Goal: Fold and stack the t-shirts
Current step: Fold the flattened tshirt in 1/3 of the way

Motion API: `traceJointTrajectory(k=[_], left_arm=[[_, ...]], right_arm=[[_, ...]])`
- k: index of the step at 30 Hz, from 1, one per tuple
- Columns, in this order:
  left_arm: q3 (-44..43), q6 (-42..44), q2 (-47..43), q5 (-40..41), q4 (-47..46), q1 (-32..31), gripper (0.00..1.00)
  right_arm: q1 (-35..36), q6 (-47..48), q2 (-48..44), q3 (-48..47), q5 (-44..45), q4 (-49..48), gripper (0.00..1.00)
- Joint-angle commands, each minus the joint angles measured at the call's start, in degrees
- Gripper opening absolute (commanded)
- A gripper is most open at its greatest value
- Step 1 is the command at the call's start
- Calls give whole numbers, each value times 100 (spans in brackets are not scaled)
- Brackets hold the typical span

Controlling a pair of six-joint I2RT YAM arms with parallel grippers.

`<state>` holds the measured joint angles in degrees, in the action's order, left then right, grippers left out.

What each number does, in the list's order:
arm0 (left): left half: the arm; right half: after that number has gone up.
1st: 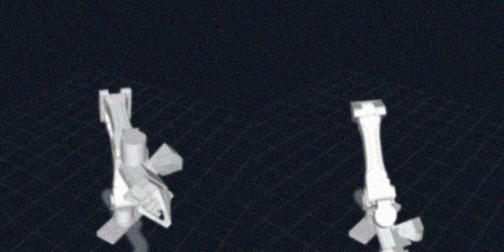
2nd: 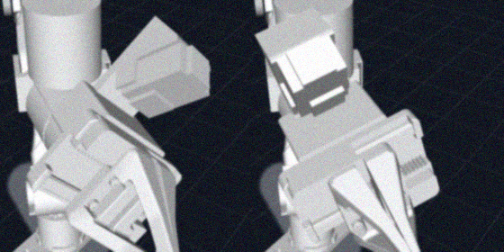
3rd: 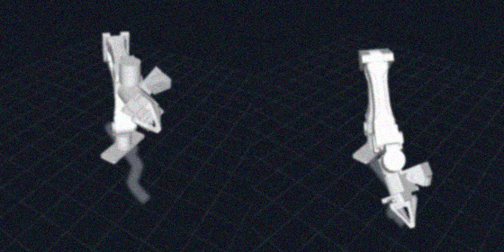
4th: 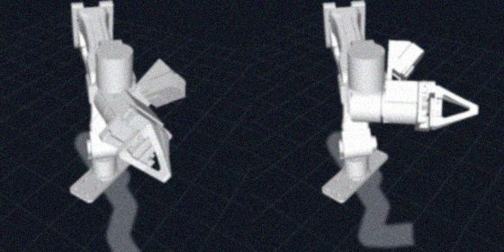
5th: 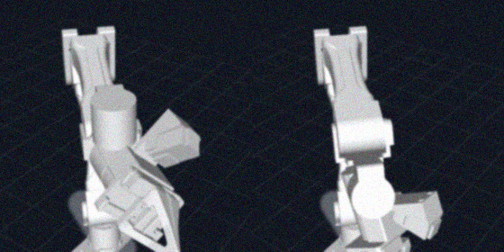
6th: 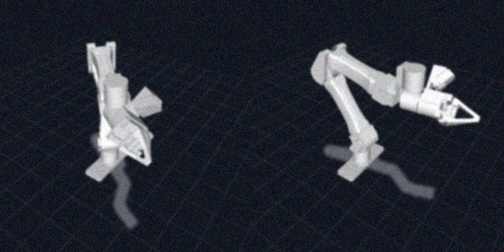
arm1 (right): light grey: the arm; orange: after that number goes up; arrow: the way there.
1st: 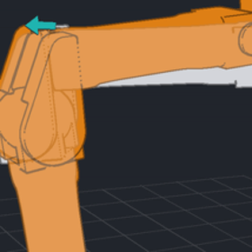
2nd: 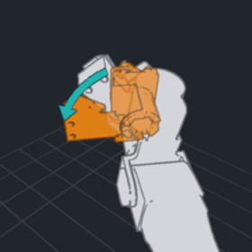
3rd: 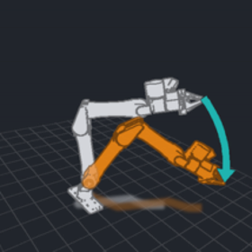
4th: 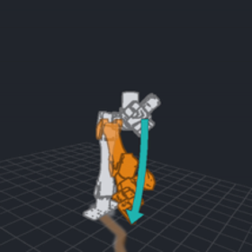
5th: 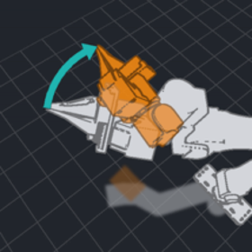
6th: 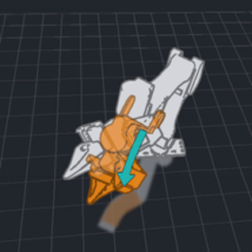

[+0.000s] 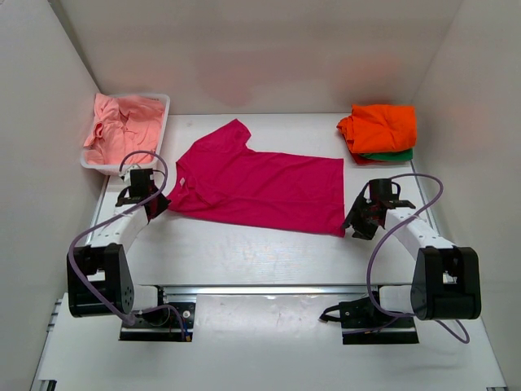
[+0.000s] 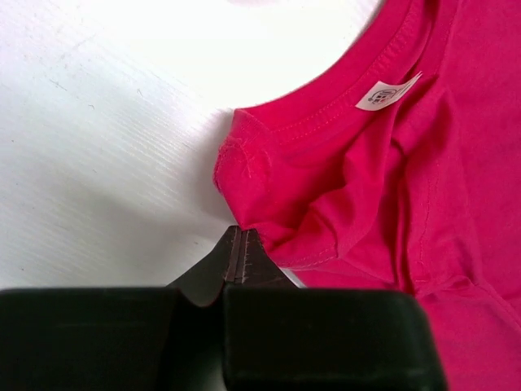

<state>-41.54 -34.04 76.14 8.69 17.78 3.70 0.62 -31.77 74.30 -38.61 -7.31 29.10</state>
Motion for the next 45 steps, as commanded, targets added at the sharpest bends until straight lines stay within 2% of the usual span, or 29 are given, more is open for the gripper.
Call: traceJointTrajectory(k=[1,8,12,14,15,16,17,21,24,30,34,41,43,45], left_arm=[[-126,-6,111,-95,41,34,0],[-135,-15,200,-148,-64,16,0],[-74,-41,121,-184,-108,16,0],[-65,11,121,-200,-91,34,0],[-74,38,147,-157,-82,69,0],[-74,21,173,-192,-82,60,0],[-82,81,182,-175,-56,60,0],[-135,143,191,-166,129,174,0],[-126,196,191,-183,208,201,0],[-109,170,173,-288,349,210,0],[-126,415,59,-630,682,69,0],[356,653,-678,-1360,1263,-309,0],[515,531,-1064,-1606,1368,-598,0],[533,320,-1346,-1458,1561,-984,0]], right_arm=[[-19,-92,58,55,81,-106,42],[403,-496,321,186,152,-290,41],[631,-576,480,222,72,-545,49],[667,-533,629,205,-16,-651,48],[667,-402,708,126,-42,-651,33],[667,-331,830,47,10,-538,9],[658,-165,979,-162,184,-259,1],[203,959,1209,-822,238,594,0],[-53,1627,1262,-1130,616,1245,0],[-677,2271,1192,-956,872,1511,0],[-774,2307,1192,-867,811,1572,0],[-362,2122,1297,-1061,889,2029,0],[-300,2044,1306,-1026,889,1968,0],[-326,2087,1350,-956,881,1985,0]])
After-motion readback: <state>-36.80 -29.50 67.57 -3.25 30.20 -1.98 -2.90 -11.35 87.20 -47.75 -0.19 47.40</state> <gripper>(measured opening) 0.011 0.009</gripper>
